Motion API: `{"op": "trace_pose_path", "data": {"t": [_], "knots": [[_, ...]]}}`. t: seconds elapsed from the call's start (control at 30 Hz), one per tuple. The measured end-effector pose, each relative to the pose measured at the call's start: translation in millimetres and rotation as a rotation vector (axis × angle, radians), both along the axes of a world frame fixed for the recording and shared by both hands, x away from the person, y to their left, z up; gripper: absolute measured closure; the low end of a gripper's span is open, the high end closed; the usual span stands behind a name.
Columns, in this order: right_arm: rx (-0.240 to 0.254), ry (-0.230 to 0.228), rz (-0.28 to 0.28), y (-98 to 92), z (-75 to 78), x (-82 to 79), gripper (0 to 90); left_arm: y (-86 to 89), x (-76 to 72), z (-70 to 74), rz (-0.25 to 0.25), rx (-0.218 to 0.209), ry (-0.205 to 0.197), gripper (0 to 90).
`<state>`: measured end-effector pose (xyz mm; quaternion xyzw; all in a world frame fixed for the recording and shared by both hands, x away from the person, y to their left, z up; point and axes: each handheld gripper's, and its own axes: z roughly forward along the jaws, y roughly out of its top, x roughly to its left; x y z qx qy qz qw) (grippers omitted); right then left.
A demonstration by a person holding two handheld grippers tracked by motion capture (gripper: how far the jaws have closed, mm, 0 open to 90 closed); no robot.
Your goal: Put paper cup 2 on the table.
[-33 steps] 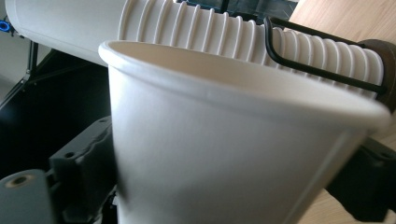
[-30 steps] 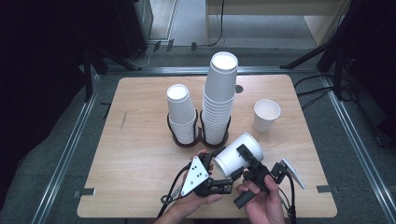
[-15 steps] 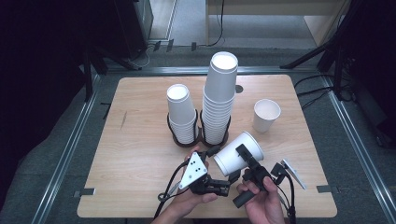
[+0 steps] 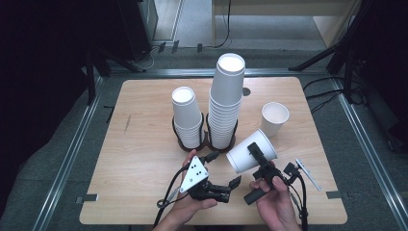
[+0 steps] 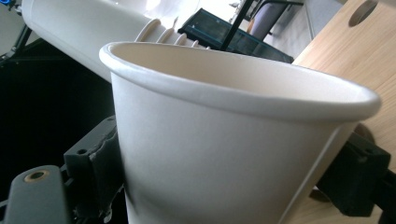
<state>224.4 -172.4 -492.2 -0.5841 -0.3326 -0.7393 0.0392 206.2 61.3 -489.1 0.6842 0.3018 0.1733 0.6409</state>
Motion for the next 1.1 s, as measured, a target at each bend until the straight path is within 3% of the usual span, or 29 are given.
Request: {"op": "trace_pose_path", "data": {"t": [0.23, 0.47, 0.63, 0.9, 1.0, 1.03, 1.1], "knots": [[-0.072, -0.06, -0.041, -7.0, 2.2, 5.5, 13.2, 4.3, 0.9, -0.6, 0.008, 0.0, 0.013, 1.6], [-0.179, -0.104, -0.08, -13.6, 2.6, 11.4, 13.2, 8.6, 2.5, 0.3, 0.023, 0.004, 0.022, 1.6], [-0.318, -0.176, -0.12, -14.5, 3.7, 11.8, 13.2, 10.9, 4.3, 1.0, 0.028, 0.003, 0.036, 1.6], [-0.528, -0.25, -0.165, -15.4, 1.7, 14.5, 13.2, 17.7, 8.6, 1.8, 0.047, 0.017, 0.06, 1.6], [-0.631, -0.282, -0.183, -14.9, -1.1, 15.9, 13.1, 20.4, 13.5, 0.3, 0.072, 0.041, 0.097, 1.6], [-0.672, -0.287, -0.196, -14.4, -2.8, 16.6, 13.0, 21.4, 14.7, -0.5, 0.077, 0.043, 0.104, 1.6], [-0.709, -0.261, -0.196, -13.9, -6.4, 18.8, 13.0, 22.5, 16.7, -2.0, 0.091, 0.057, 0.115, 1.6]]}}
